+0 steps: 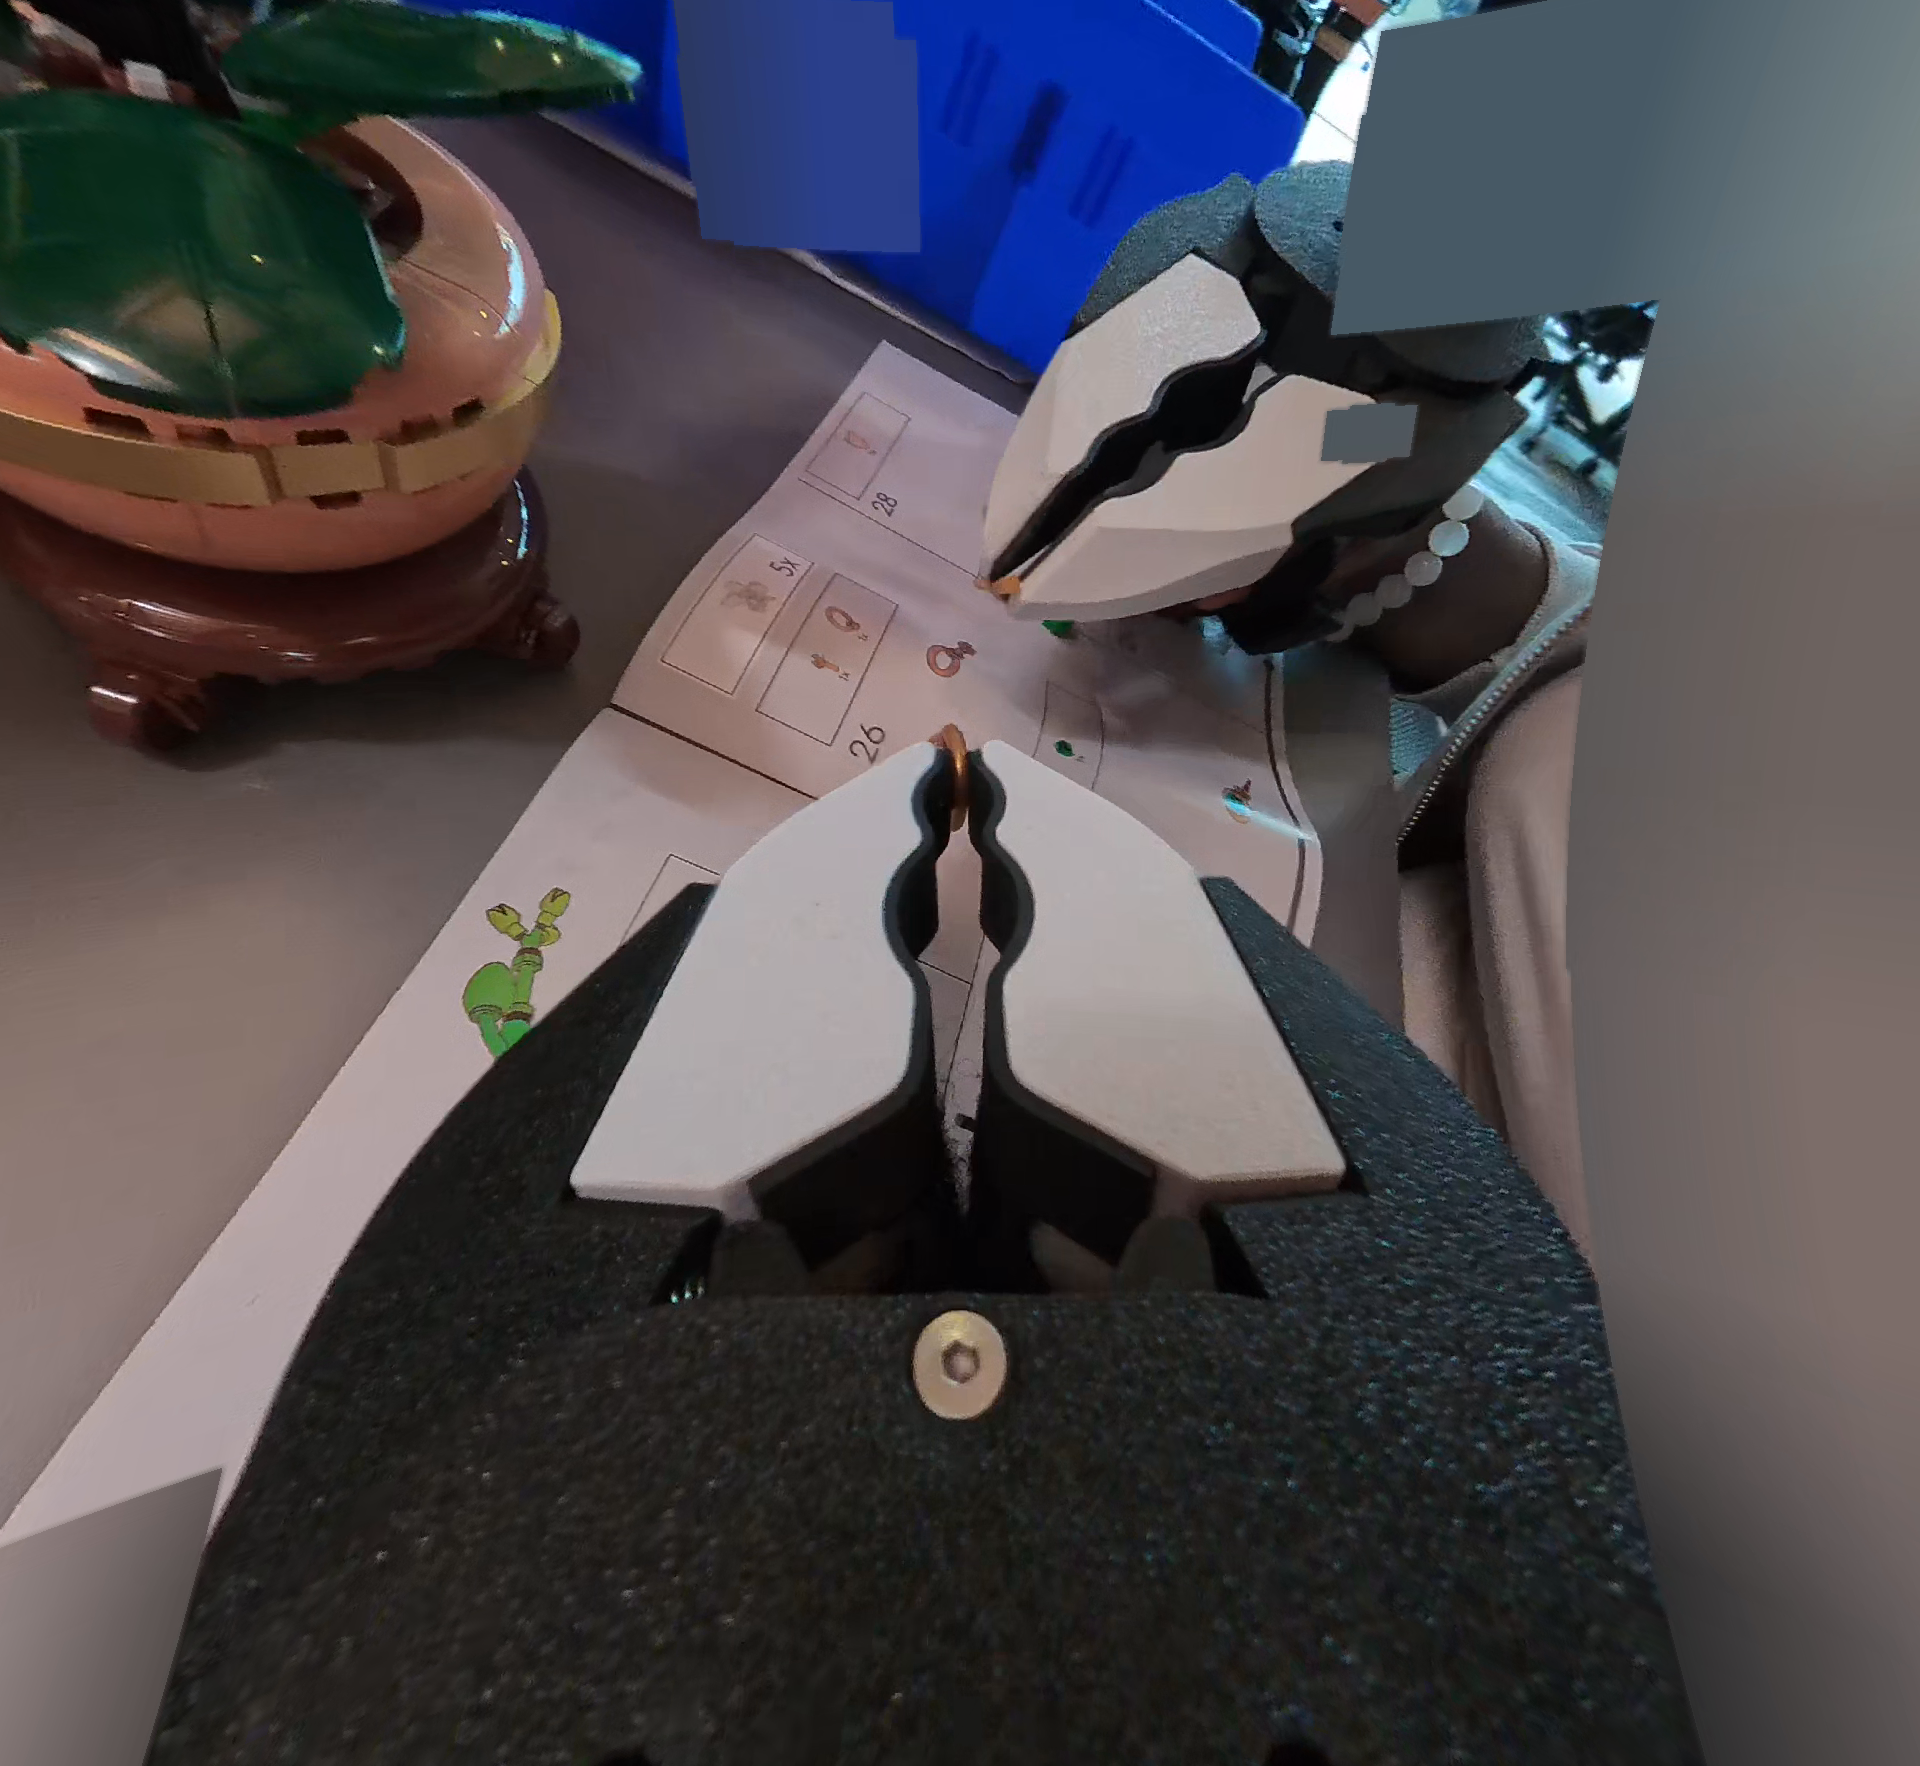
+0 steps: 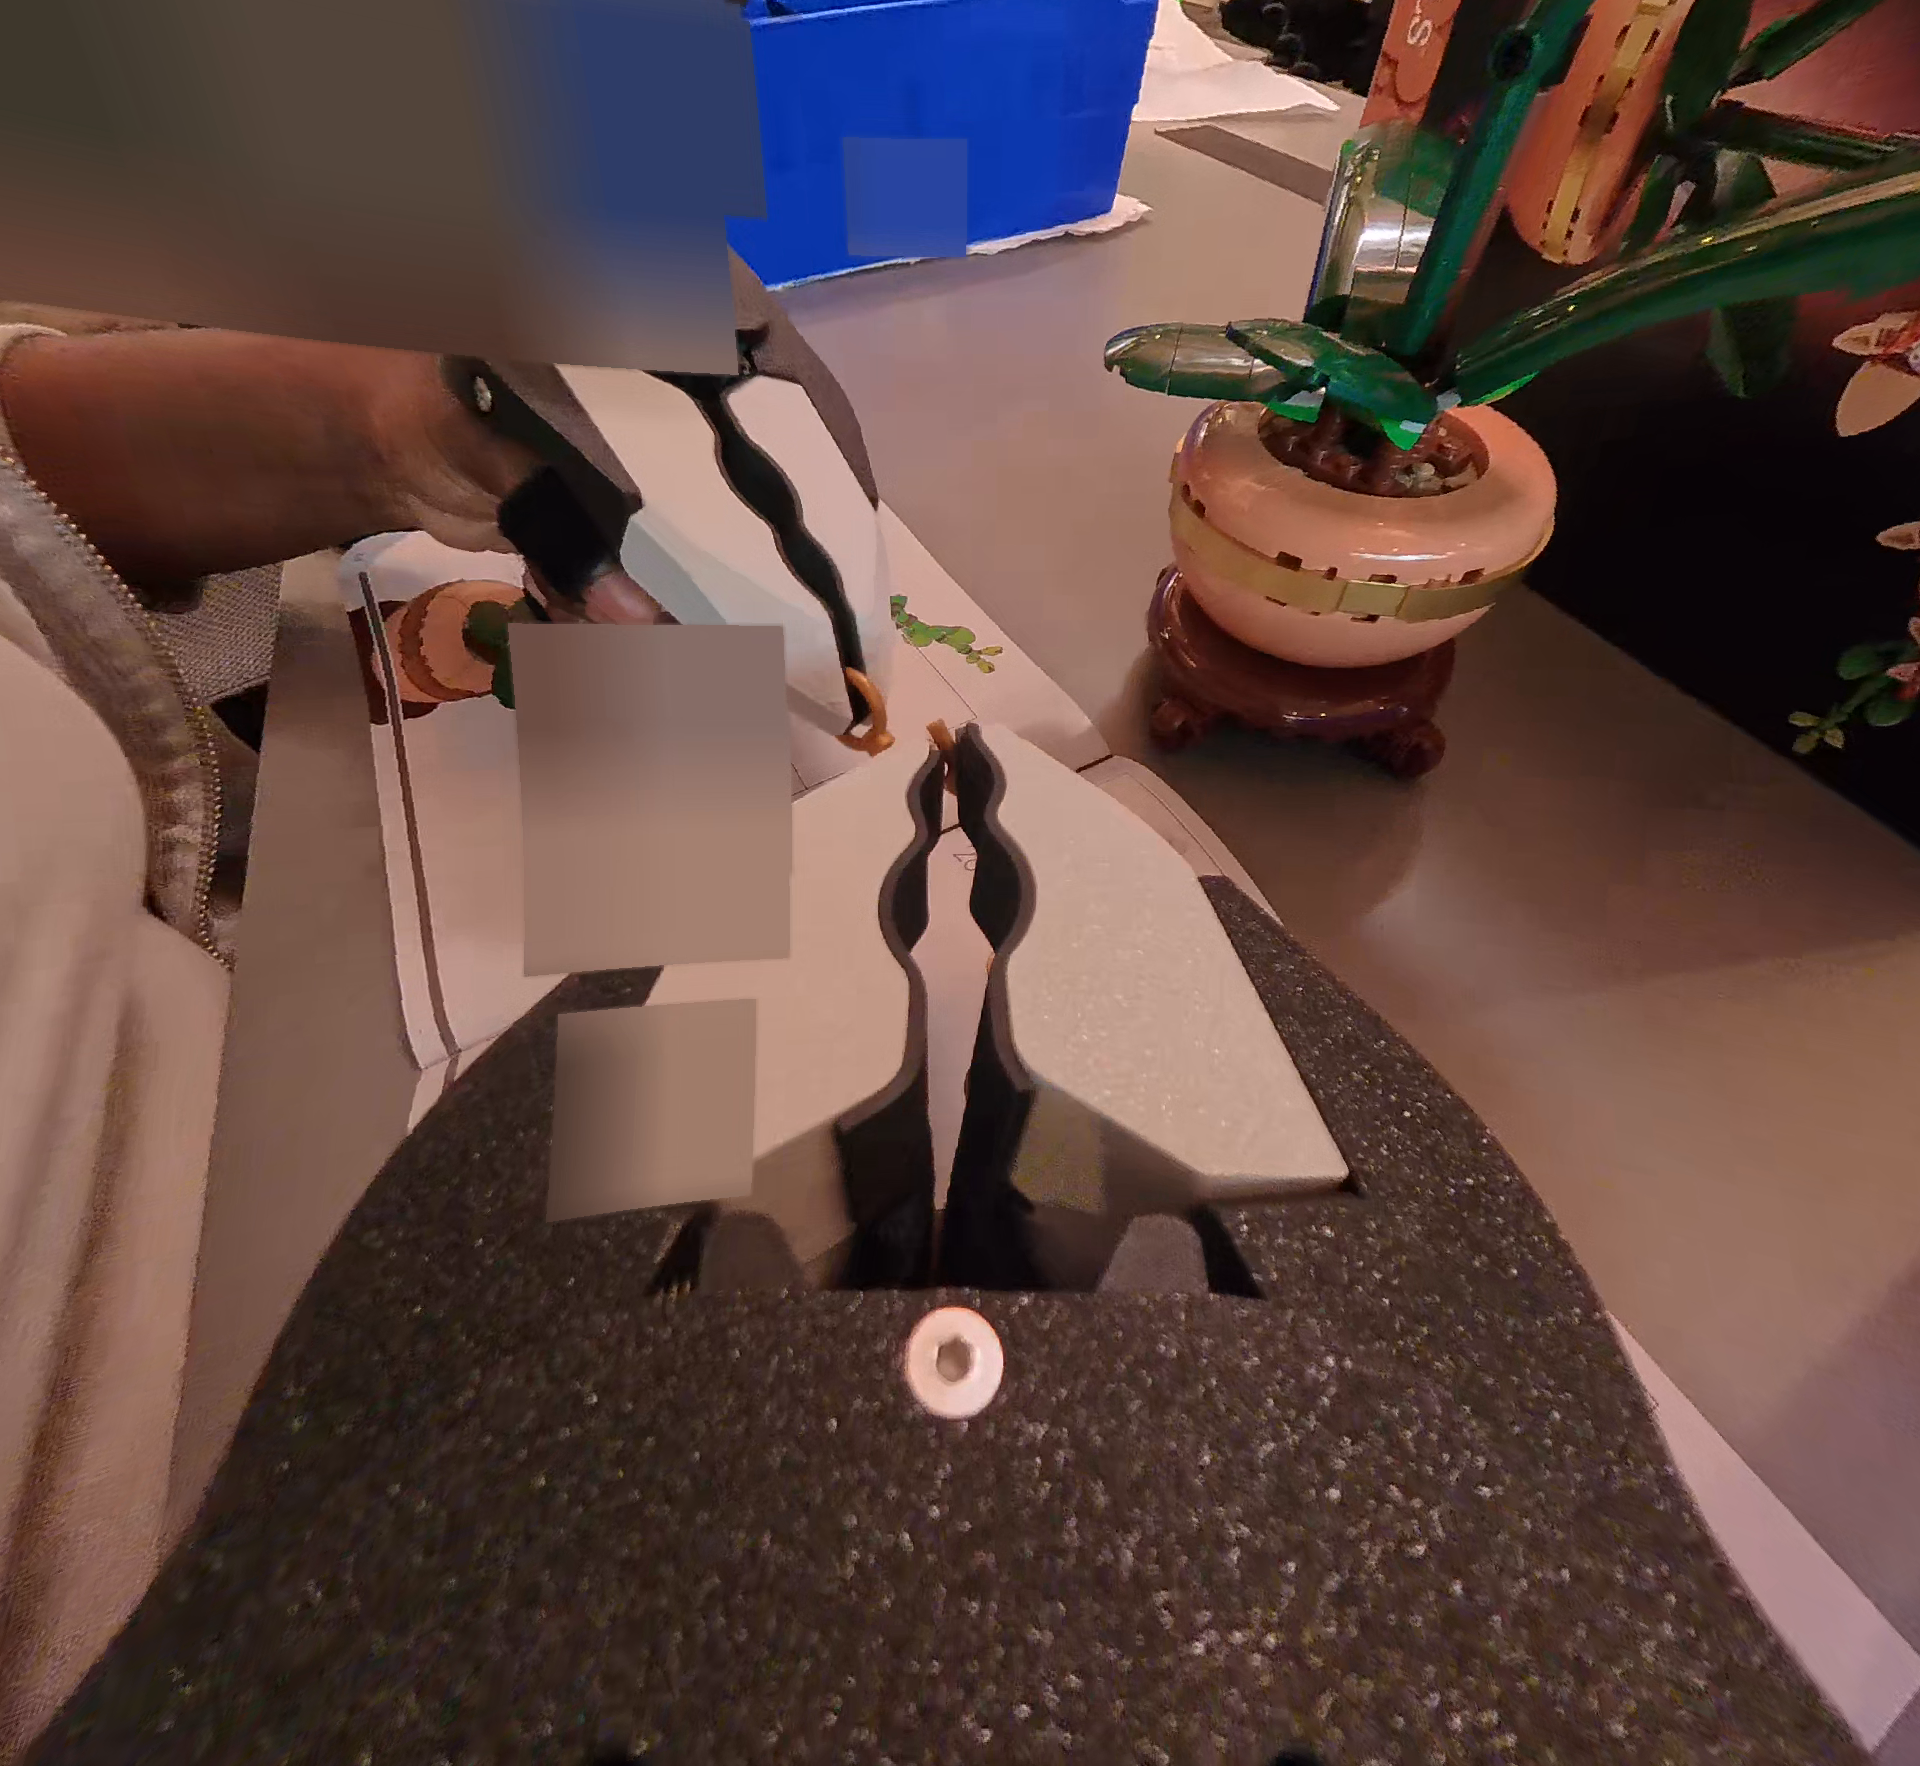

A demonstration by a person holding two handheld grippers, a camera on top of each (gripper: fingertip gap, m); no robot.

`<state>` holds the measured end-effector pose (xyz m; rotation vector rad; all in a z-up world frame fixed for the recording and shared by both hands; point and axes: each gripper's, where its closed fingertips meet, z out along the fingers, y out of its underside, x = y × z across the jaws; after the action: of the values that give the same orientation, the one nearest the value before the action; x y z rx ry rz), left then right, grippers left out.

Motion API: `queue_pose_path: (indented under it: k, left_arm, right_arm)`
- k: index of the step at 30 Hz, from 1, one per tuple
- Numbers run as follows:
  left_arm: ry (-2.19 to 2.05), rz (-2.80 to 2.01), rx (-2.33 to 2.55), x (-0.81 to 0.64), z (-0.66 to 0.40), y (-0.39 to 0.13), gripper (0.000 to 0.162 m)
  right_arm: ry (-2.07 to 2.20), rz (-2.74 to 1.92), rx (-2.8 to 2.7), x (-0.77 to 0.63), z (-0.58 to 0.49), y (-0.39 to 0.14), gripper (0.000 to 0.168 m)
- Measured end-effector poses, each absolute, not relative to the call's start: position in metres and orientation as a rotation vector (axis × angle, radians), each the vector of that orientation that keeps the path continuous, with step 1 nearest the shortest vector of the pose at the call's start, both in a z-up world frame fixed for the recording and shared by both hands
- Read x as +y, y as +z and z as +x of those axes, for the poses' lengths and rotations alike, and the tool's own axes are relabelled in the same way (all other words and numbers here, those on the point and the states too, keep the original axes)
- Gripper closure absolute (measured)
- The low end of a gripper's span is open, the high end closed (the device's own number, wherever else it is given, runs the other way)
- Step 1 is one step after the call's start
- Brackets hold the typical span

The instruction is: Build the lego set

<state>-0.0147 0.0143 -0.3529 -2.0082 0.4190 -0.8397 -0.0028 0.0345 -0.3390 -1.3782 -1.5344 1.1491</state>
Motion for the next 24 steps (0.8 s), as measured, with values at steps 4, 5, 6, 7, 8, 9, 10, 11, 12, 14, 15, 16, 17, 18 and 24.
queue_pose_path:
  k: [4, 5, 6, 7, 8, 9, 10, 11, 12, 14, 15, 16, 17, 18, 24]
  left_arm:
    - [-0.953, -2.0, 0.431, 0.011, -0.011, -0.351, 0.16]
    - [-0.983, -1.988, 0.438, 0.01, -0.01, -0.35, 0.16]
    - [-1.011, -1.976, 0.448, 0.008, -0.008, -0.348, 0.16]
    - [-1.036, -1.967, 0.456, 0.007, -0.007, -0.347, 0.16]
    - [-1.06, -1.96, 0.465, 0.005, -0.006, -0.346, 0.16]
    - [-1.083, -1.954, 0.48, 0.004, -0.004, -0.345, 0.16]
    - [-1.102, -1.95, 0.498, 0.002, -0.003, -0.345, 0.16]
    - [-1.119, -1.947, 0.521, 0.0, -0.001, -0.345, 0.16]
    - [-1.135, -1.944, 0.547, -0.003, 0.002, -0.344, 0.16]
    - [-1.155, -1.951, 0.561, -0.004, 0.004, -0.345, 0.16]
    - [-1.167, -1.952, 0.554, -0.004, 0.003, -0.345, 0.16]
    - [-1.183, -1.946, 0.549, -0.004, 0.003, -0.344, 0.16]
    - [-1.193, -1.941, 0.533, -0.003, 0.002, -0.344, 0.16]
    - [-1.198, -1.934, 0.512, -0.002, 0.0, -0.342, 0.16]
    - [-1.173, -1.804, 0.311, 0.011, -0.003, -0.326, 0.16]
  right_arm:
    - [1.181, -1.346, -1.52, 0.033, -0.001, -0.334, 0.166]
    - [1.175, -1.337, -1.531, 0.031, -0.001, -0.335, 0.166]
    - [1.159, -1.319, -1.557, 0.028, -0.001, -0.336, 0.166]
    - [1.134, -1.29, -1.598, 0.024, -0.001, -0.338, 0.166]
    - [1.101, -1.253, -1.652, 0.018, -0.001, -0.341, 0.166]
    - [1.055, -1.217, -1.706, 0.012, -0.001, -0.344, 0.166]
    - [1.0, -1.191, -1.745, 0.01, -0.001, -0.348, 0.166]
    - [0.95, -1.166, -1.773, 0.008, -0.001, -0.351, 0.166]
    - [0.919, -1.139, -1.785, 0.006, 0.0, -0.353, 0.166]
    - [0.94, -1.09, -1.781, 0.0, 0.002, -0.351, 0.166]
    - [0.961, -1.078, -1.757, -0.002, 0.003, -0.348, 0.166]
    - [0.948, -1.08, -1.723, 0.001, 0.002, -0.345, 0.166]
    - [0.93, -1.1, -1.684, 0.005, 0.001, -0.343, 0.166]
    - [0.917, -1.123, -1.65, 0.009, -0.001, -0.341, 0.166]
    - [0.679, -1.069, -1.595, 0.02, -0.009, -0.34, 0.166]
